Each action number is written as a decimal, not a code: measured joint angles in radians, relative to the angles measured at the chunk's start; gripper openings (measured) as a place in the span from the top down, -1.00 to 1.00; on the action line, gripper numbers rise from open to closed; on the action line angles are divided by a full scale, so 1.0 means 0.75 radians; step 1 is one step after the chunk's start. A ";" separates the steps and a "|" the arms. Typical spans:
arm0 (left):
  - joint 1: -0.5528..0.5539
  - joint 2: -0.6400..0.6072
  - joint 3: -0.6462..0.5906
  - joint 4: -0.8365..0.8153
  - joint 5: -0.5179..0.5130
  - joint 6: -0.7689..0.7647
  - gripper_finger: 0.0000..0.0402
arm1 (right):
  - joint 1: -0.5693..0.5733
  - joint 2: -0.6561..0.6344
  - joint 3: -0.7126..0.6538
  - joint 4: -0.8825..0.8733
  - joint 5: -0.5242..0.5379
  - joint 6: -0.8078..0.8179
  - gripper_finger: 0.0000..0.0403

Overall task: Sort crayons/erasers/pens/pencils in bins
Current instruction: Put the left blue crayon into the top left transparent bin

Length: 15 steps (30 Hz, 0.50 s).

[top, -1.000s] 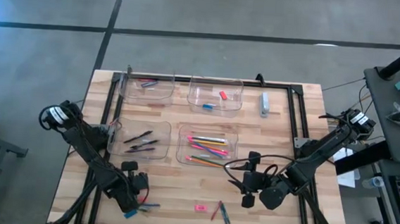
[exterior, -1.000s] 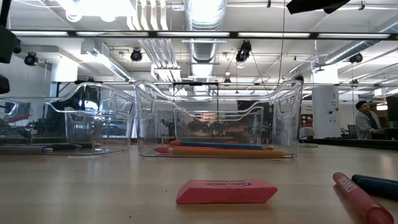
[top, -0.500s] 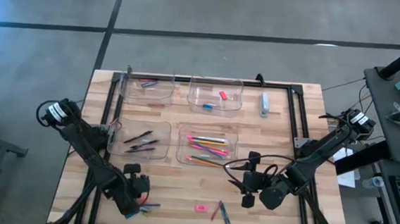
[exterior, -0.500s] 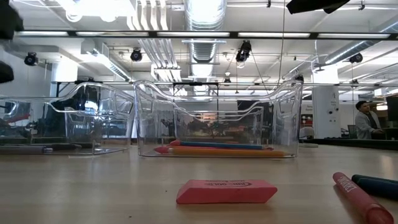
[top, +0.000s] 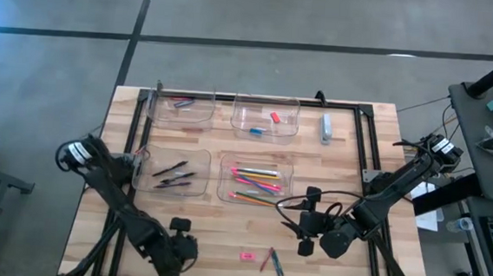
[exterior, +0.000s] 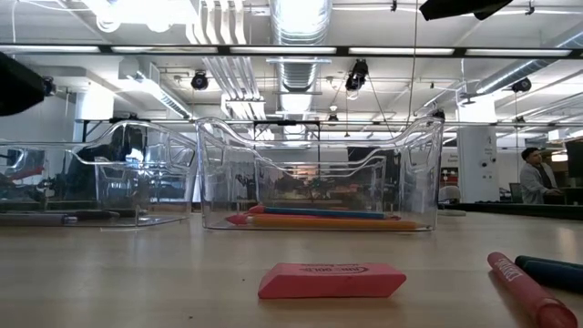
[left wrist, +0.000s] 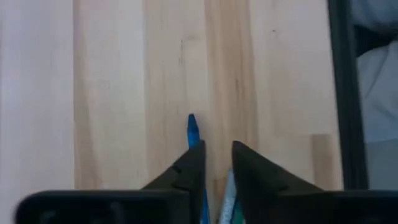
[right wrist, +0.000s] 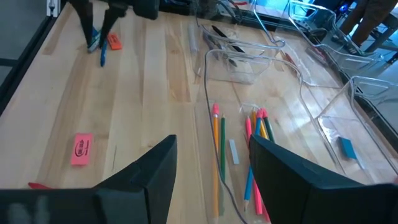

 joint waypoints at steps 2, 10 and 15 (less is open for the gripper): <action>0.009 0.029 0.010 0.007 0.002 0.001 0.53 | 0.000 0.000 0.000 0.000 0.000 0.000 0.06; 0.026 0.114 0.018 0.001 0.047 0.024 0.13 | 0.000 0.000 0.000 0.000 0.000 -0.001 0.06; 0.035 0.152 0.026 -0.044 0.050 0.024 0.13 | 0.000 0.000 -0.001 0.000 0.000 0.001 0.06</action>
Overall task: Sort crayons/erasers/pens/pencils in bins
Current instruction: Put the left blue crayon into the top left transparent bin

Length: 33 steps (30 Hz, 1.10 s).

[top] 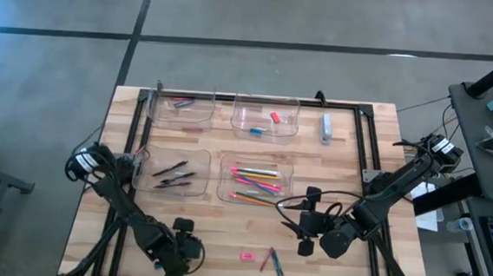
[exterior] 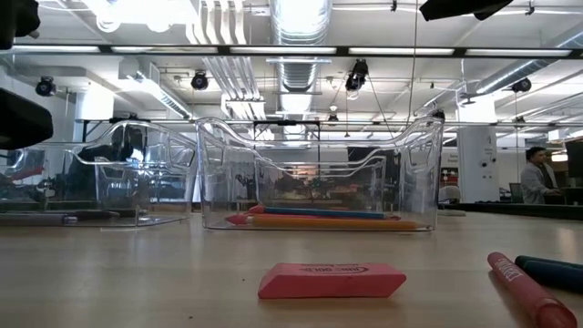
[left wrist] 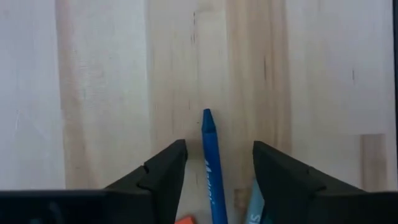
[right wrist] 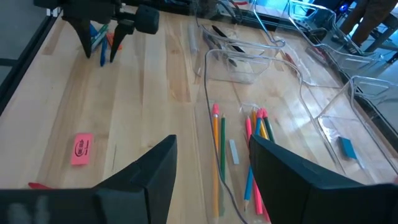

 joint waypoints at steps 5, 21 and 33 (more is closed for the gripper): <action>0.022 0.028 0.002 -0.037 -0.004 0.003 0.29 | 0.000 0.000 -0.001 0.000 0.000 0.001 0.06; 0.100 0.014 -0.005 -0.077 0.007 0.003 0.94 | 0.000 0.000 -0.001 0.000 0.000 -0.001 0.06; 0.122 -0.294 -0.023 -0.064 -0.295 0.102 0.98 | 0.000 0.000 -0.002 0.000 0.000 -0.003 0.06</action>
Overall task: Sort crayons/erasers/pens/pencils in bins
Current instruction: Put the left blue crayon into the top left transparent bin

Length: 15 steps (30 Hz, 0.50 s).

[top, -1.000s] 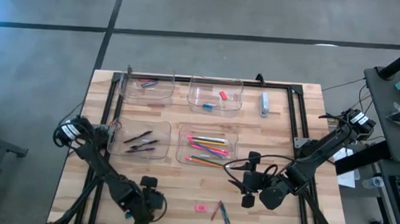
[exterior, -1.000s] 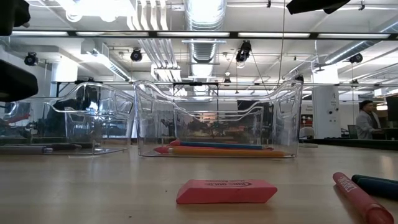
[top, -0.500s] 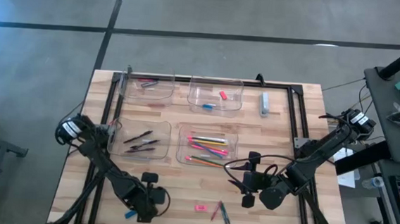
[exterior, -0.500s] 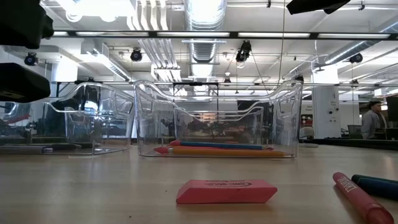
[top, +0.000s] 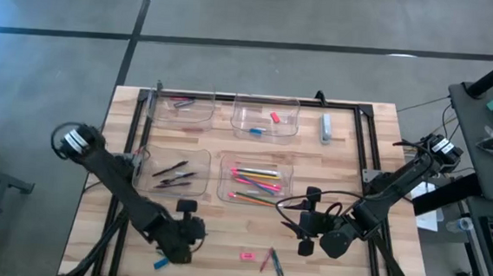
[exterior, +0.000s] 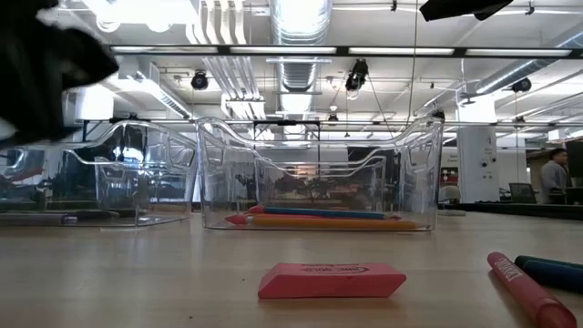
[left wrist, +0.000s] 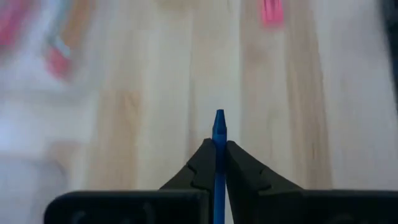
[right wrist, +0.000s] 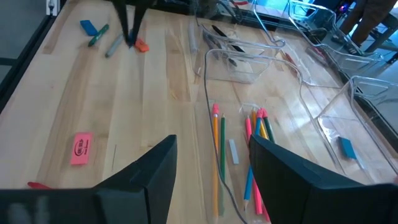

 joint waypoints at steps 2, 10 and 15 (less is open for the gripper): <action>0.003 -0.072 -0.014 0.056 -0.102 0.068 0.98 | 0.000 0.000 0.000 0.000 0.000 0.000 0.06; 0.040 -0.389 -0.143 0.353 -0.251 0.394 0.99 | 0.000 0.000 -0.006 0.011 0.000 -0.009 0.06; 0.127 -0.613 -0.266 0.436 -0.305 0.566 0.99 | 0.000 0.000 -0.007 0.012 0.001 -0.020 0.06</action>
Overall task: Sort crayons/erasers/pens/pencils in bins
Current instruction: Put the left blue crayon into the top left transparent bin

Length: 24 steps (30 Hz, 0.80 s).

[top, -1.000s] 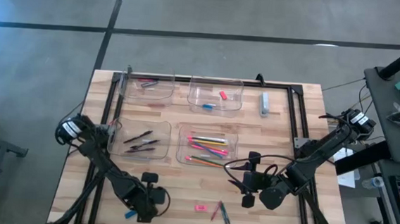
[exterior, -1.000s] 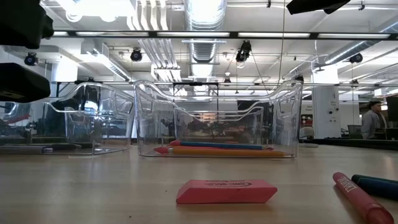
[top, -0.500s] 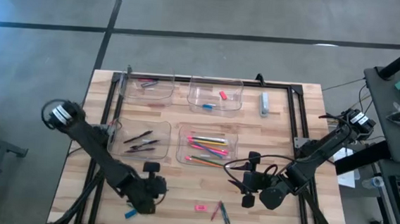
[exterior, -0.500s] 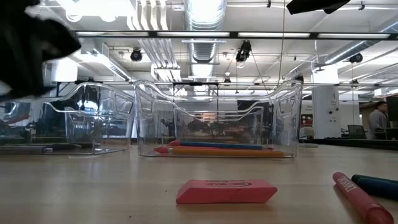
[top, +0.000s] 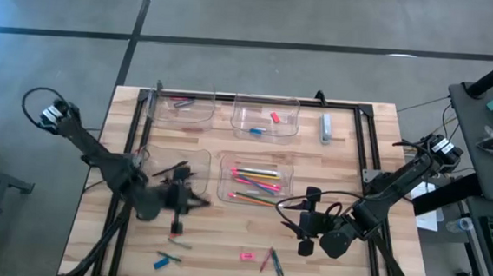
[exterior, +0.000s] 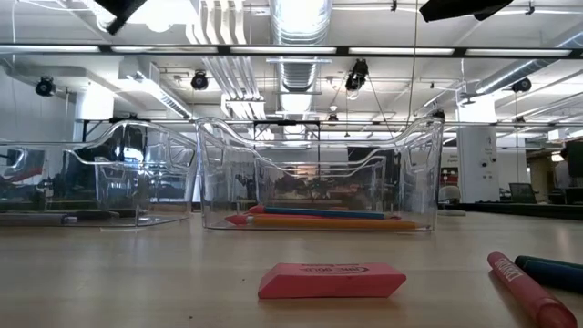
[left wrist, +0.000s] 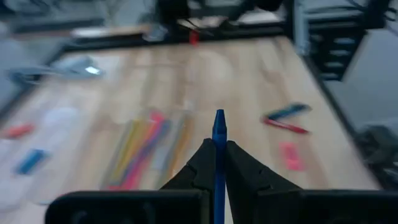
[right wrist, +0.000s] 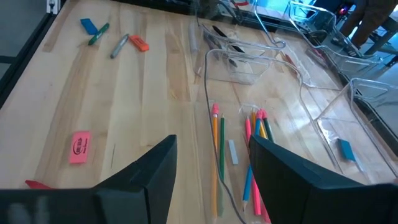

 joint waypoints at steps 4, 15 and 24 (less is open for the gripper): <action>0.212 -0.185 -0.072 -0.095 -0.058 0.106 0.99 | -0.001 0.000 -0.001 0.009 0.017 -0.014 0.06; 1.349 -0.244 -0.079 -0.311 0.295 0.560 0.99 | -0.039 -0.001 -0.005 0.018 0.034 -0.045 0.06; 1.911 0.001 -0.078 -0.278 0.429 0.695 0.85 | -0.043 -0.001 -0.014 0.020 0.034 -0.045 0.06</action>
